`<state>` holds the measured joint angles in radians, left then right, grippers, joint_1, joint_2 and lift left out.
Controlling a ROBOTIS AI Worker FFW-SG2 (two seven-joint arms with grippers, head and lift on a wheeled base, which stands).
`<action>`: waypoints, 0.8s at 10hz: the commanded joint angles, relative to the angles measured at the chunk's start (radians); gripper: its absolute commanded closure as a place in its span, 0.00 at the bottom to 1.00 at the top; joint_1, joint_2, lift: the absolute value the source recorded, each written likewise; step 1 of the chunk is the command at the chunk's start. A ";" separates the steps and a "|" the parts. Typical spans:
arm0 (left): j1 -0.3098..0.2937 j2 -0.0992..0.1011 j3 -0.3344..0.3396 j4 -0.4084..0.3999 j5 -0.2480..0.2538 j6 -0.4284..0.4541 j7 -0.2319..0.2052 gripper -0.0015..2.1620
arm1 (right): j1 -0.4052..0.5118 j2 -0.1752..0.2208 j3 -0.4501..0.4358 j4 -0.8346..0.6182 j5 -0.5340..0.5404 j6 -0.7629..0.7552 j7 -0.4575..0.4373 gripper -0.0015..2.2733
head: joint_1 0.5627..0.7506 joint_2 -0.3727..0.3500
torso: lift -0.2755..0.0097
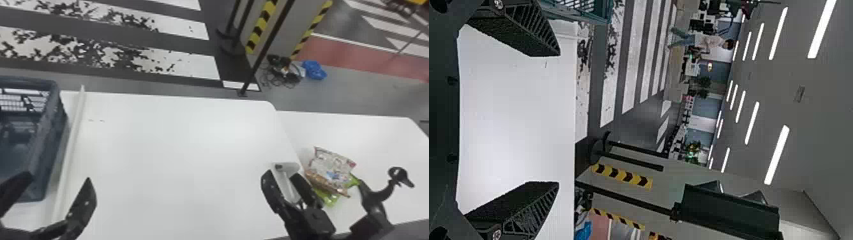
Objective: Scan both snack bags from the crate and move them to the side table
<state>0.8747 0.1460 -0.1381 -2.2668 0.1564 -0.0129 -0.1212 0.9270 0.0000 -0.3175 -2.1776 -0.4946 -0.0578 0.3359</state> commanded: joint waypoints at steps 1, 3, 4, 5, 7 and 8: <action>0.000 0.001 0.000 -0.002 0.000 0.000 0.000 0.03 | 0.003 0.001 0.000 -0.007 0.001 -0.004 0.000 0.06 | 0.70 0.03 | 0.86; 0.000 0.001 0.000 -0.007 0.000 0.003 0.000 0.03 | 0.003 0.001 0.000 -0.011 0.008 -0.004 0.002 0.06 | 0.70 0.03 | 0.86; 0.000 0.001 0.000 -0.008 0.000 0.006 0.000 0.03 | 0.004 0.001 0.000 -0.011 0.011 -0.004 0.002 0.06 | 0.70 0.03 | 0.86; 0.000 0.001 0.000 -0.008 0.000 0.006 0.000 0.03 | 0.006 0.001 0.000 -0.013 0.013 -0.004 0.002 0.06 | 0.70 0.03 | 0.86; 0.000 0.001 0.000 -0.008 0.000 0.003 0.000 0.03 | 0.006 0.001 0.000 -0.014 0.013 -0.004 0.002 0.06 | 0.70 0.03 | 0.86; 0.000 0.001 0.000 -0.008 0.000 0.003 0.000 0.03 | 0.006 0.001 0.000 -0.014 0.013 -0.004 0.000 0.06 | 0.70 0.03 | 0.86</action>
<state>0.8743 0.1473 -0.1381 -2.2749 0.1564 -0.0097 -0.1212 0.9327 0.0000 -0.3175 -2.1920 -0.4817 -0.0620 0.3362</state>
